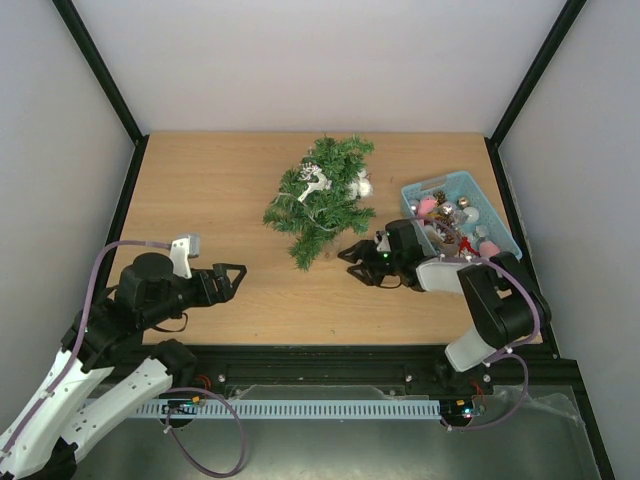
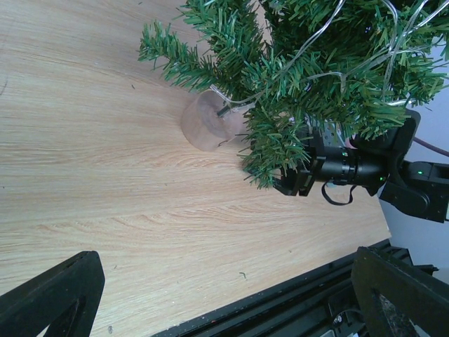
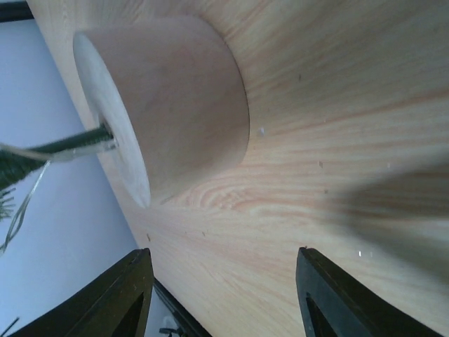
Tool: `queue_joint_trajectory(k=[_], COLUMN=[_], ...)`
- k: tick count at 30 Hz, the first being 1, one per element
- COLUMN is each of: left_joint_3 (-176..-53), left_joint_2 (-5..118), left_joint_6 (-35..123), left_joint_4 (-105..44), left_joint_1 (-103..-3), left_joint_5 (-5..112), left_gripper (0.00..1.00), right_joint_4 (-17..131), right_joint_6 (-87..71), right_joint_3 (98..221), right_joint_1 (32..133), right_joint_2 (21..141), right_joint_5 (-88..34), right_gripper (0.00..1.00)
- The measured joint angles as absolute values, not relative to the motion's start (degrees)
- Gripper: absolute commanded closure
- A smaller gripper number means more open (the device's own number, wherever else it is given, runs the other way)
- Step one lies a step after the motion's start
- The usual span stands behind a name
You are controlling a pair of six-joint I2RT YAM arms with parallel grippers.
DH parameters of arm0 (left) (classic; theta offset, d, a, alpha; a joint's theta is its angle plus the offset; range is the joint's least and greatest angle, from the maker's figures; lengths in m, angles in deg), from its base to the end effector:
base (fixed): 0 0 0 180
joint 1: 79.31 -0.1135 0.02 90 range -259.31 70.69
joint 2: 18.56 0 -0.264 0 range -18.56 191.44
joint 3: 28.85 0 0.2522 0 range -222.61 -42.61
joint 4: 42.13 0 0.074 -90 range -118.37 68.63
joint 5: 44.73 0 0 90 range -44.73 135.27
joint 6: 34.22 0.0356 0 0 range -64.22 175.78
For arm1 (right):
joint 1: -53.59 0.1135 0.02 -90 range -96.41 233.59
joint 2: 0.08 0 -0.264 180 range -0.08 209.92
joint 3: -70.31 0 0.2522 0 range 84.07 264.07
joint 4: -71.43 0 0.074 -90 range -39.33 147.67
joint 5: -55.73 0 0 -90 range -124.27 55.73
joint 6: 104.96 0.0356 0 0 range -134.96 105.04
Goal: Decorate the small christmas tree
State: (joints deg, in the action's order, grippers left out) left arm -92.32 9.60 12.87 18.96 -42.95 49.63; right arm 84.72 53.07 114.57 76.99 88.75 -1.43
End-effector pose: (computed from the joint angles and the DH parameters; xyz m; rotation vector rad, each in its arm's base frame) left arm 0.0722 -0.0565 0.3362 -0.0716 2.1522 -0.9249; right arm 0.2521 0.1301 0.1465 0.5430 2.3705 1.4598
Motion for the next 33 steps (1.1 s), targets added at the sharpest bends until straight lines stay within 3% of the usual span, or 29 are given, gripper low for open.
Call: queue_joint_trajectory(k=[17,23,33], left_joint_3=[-93.2,-93.2,-93.4], left_joint_2=[9.2,9.2,9.2], left_joint_6=[12.8,12.5,11.8], left_joint_4=[20.4,20.4,20.4], left_joint_1=[-43.0,-43.0,-43.0], left_joint_5=[49.3,49.3,49.3], left_gripper=[0.01,0.00,0.01], right_joint_4=[95.6,96.9,97.4], right_joint_6=[57.1,57.4,57.2], right_joint_3=[118.8,121.7,128.4], right_joint_1=[77.0,77.0,77.2], right_joint_2=[97.8,100.6,107.0], right_joint_5=[-3.0,-2.8,-1.7], right_gripper=[0.58,0.70,0.70])
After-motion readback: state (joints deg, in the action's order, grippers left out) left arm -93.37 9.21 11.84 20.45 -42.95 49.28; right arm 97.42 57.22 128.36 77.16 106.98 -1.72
